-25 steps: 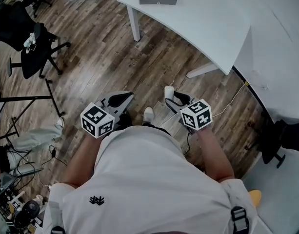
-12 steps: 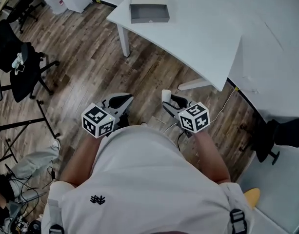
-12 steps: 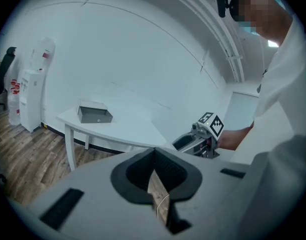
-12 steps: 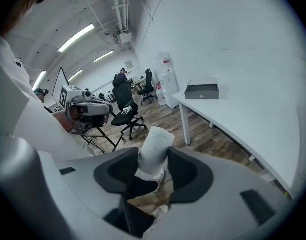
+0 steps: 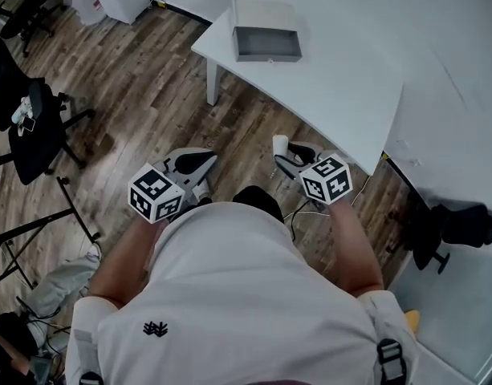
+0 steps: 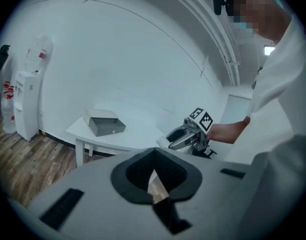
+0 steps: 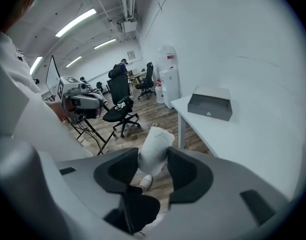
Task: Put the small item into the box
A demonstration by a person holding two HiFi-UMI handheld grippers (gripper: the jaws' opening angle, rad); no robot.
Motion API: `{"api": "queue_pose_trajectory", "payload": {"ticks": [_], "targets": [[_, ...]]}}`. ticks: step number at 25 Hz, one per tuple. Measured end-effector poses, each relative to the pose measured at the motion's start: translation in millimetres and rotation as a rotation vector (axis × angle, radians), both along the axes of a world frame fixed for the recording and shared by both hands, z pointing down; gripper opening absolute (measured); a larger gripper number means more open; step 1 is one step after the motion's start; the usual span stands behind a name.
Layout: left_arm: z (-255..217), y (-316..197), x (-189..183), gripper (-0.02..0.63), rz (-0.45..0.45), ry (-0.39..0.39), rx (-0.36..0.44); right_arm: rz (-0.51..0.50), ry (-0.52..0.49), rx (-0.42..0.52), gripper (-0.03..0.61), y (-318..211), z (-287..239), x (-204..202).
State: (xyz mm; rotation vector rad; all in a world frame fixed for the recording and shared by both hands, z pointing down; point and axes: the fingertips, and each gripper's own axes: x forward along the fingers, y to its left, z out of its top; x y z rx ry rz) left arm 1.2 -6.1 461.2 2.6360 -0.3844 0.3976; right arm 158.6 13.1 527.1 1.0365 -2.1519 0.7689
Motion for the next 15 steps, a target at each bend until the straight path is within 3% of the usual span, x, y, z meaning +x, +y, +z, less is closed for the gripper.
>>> {"api": "queue_pose_trajectory", "payload": {"ticks": [4, 10, 15], "targets": [[5, -23, -22, 0.006, -0.049, 0.009, -0.028, -0.029, 0.036, 0.009, 0.189, -47, -6, 0], [4, -68, -24, 0.006, -0.127, 0.007, -0.016, -0.116, 0.065, 0.007, 0.189, -129, -6, 13], [-5, -123, -35, 0.006, -0.263, -0.017, 0.011, -0.193, 0.069, 0.003, 0.189, -202, 0, 24]]}}
